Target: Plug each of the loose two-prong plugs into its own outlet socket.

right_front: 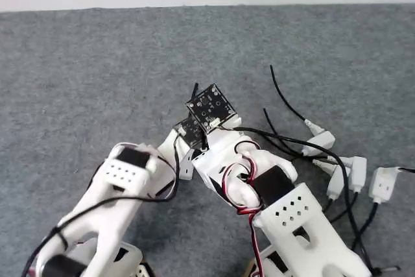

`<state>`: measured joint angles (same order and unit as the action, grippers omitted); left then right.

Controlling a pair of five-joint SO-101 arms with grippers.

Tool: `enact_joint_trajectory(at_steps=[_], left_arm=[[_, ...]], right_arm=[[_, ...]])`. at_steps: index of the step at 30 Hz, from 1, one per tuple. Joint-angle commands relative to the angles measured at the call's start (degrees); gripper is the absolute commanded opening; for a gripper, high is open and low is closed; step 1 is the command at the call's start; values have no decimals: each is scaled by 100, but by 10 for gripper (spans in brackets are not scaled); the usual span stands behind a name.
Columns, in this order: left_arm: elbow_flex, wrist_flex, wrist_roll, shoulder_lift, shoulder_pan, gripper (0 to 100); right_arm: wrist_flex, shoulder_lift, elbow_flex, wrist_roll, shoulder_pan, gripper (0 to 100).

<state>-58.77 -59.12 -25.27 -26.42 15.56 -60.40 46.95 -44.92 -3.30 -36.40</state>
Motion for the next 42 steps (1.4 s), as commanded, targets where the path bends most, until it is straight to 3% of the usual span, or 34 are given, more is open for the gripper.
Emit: enact_joint_trajectory(at_steps=[1, 5, 11, 17, 27, 34, 42], left_arm=[[-22, 211, -123, -431, 88, 12], [-48, 413, 114, -475, 70, 12], [-22, 1477, 1477, -484, -686, 12], [127, 2110, 2813, -484, -1565, 13], [136, 2119, 2875, -484, -1565, 13], [154, 2119, 2875, -484, -1565, 13], [154, 2119, 2875, -484, -1574, 13]], right_arm=[[215, 136, 70, 308, 40, 8], [716, 75, -141, 747, 277, 8], [1508, -813, -220, 1591, 488, 8], [1604, -2097, 396, 1714, 268, 8], [1745, -2686, 905, 1837, 242, 8], [1771, -2747, 897, 1890, -286, 8], [1789, -3125, 923, 1881, -171, 8]])
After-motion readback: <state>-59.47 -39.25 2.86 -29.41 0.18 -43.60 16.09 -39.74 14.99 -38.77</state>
